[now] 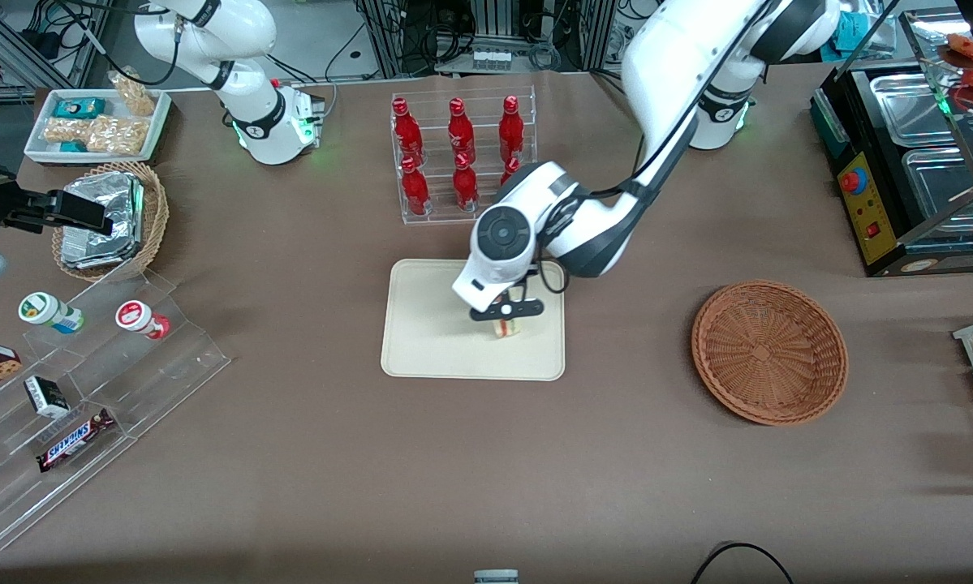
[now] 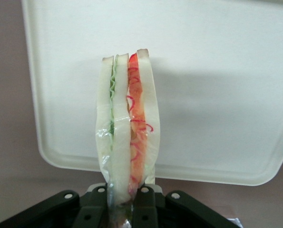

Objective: Place sandwich from basket to tray

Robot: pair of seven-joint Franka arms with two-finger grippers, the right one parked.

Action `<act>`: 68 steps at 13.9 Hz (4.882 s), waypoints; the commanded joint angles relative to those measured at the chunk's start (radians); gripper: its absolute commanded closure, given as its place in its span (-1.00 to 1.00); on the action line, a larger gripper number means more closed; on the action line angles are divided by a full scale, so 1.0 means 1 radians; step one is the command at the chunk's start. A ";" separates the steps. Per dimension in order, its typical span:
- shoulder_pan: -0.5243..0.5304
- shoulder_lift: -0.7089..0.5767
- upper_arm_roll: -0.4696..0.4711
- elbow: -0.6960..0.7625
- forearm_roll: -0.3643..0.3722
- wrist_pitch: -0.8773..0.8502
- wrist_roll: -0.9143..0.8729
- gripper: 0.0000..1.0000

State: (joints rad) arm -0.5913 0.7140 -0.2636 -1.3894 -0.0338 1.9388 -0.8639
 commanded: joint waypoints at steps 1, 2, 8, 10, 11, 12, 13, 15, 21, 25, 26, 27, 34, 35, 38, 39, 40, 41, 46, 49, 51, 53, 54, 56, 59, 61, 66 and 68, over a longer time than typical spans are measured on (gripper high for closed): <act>-0.044 0.067 0.012 0.087 0.027 -0.009 0.029 0.55; -0.044 0.071 0.012 0.089 0.034 0.002 0.051 0.50; -0.077 0.090 0.012 0.090 0.092 0.014 0.052 0.76; -0.084 0.094 0.012 0.090 0.094 0.025 0.051 0.75; -0.084 0.094 0.012 0.084 0.094 0.041 0.049 0.75; -0.090 0.096 0.012 0.081 0.094 0.052 0.048 0.74; -0.094 0.104 0.012 0.082 0.094 0.063 0.046 0.72; -0.097 0.105 0.014 0.078 0.103 0.081 0.048 0.69; -0.096 0.105 0.014 0.076 0.127 0.081 0.054 -0.63; -0.093 0.096 0.015 0.078 0.129 0.074 0.054 -1.00; -0.091 0.090 0.017 0.078 0.127 0.071 0.051 -1.00; -0.085 0.075 0.018 0.076 0.129 0.057 0.051 -1.00; 0.083 -0.160 0.040 0.037 0.123 -0.182 0.059 -1.00; 0.131 -0.210 0.038 0.020 0.114 -0.230 0.059 -1.00; 0.292 -0.332 0.037 0.000 0.071 -0.401 0.059 -1.00; 0.345 -0.365 0.038 0.004 0.060 -0.447 0.059 -1.00; 0.413 -0.398 0.038 0.004 0.057 -0.465 0.075 -1.00; 0.486 -0.428 0.035 0.001 0.054 -0.477 0.154 -1.00; 0.680 -0.521 0.038 0.006 -0.001 -0.602 0.360 -1.00; 0.744 -0.548 0.038 0.000 -0.001 -0.659 0.447 -1.00; 0.754 -0.564 0.038 -0.005 0.005 -0.679 0.448 -1.00; 0.758 -0.579 0.038 -0.020 0.002 -0.692 0.445 -1.00; 0.757 -0.581 0.037 -0.016 -0.001 -0.690 0.436 -1.00; 0.760 -0.570 0.029 -0.007 0.000 -0.678 0.433 -1.00; 0.760 -0.562 0.023 0.003 -0.005 -0.650 0.439 -1.00; 0.758 -0.574 0.021 -0.010 -0.003 -0.663 0.439 -1.00; 0.749 -0.648 -0.008 -0.115 0.063 -0.627 0.440 -1.00; 0.751 -0.727 -0.011 -0.240 0.061 -0.508 0.437 -1.00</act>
State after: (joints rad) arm 0.1491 0.1050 -0.2614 -1.4740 0.0117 1.3236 -0.4295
